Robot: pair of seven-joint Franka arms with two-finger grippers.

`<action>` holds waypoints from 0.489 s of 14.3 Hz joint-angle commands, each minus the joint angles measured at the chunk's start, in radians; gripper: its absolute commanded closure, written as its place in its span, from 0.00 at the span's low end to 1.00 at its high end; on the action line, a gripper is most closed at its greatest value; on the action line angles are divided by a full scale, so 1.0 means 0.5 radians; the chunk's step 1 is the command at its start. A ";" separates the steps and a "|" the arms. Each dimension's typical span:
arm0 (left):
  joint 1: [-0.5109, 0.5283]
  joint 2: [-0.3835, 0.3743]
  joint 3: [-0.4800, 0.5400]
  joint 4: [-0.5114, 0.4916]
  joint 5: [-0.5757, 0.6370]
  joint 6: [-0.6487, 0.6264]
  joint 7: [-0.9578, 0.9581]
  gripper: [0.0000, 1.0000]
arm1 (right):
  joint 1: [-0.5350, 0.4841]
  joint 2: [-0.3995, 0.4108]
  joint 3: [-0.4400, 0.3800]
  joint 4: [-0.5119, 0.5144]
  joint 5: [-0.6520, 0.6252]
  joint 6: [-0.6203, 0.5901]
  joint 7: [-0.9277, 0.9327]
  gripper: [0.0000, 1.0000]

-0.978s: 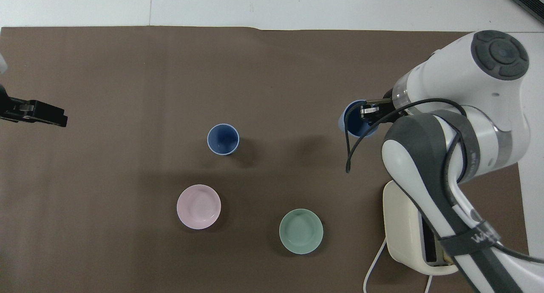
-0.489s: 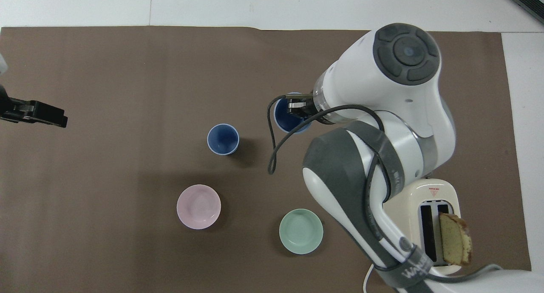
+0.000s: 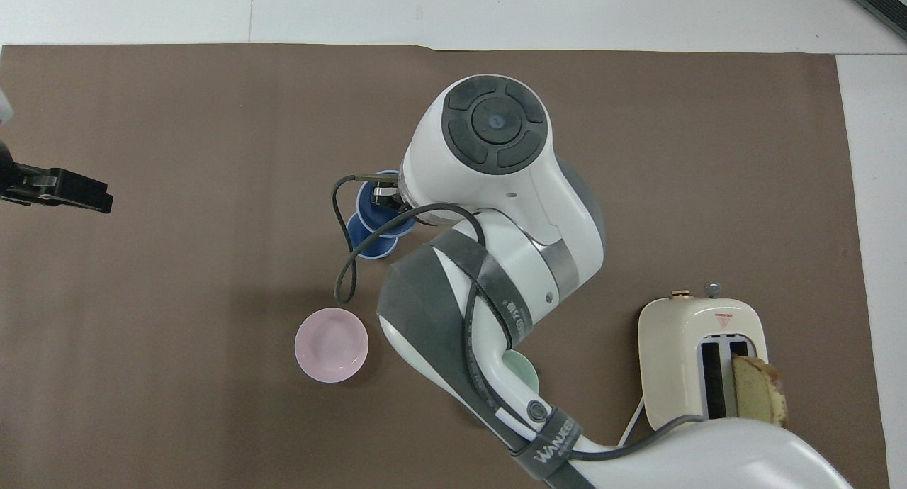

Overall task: Stack blue cups with both arms
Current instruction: 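Carry the blue cup with the right gripper over the placed cup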

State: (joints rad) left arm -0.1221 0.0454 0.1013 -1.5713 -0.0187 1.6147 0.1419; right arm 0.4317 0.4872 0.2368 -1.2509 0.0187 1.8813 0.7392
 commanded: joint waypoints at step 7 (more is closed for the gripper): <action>0.020 -0.008 -0.012 0.004 0.028 -0.026 0.017 0.00 | 0.134 0.148 -0.010 0.041 -0.083 0.026 0.151 1.00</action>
State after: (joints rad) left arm -0.1221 0.0454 0.1013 -1.5713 -0.0187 1.6144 0.1419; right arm 0.4984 0.5489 0.2336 -1.2443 -0.0035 1.8925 0.7952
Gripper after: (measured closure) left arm 0.000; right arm 0.960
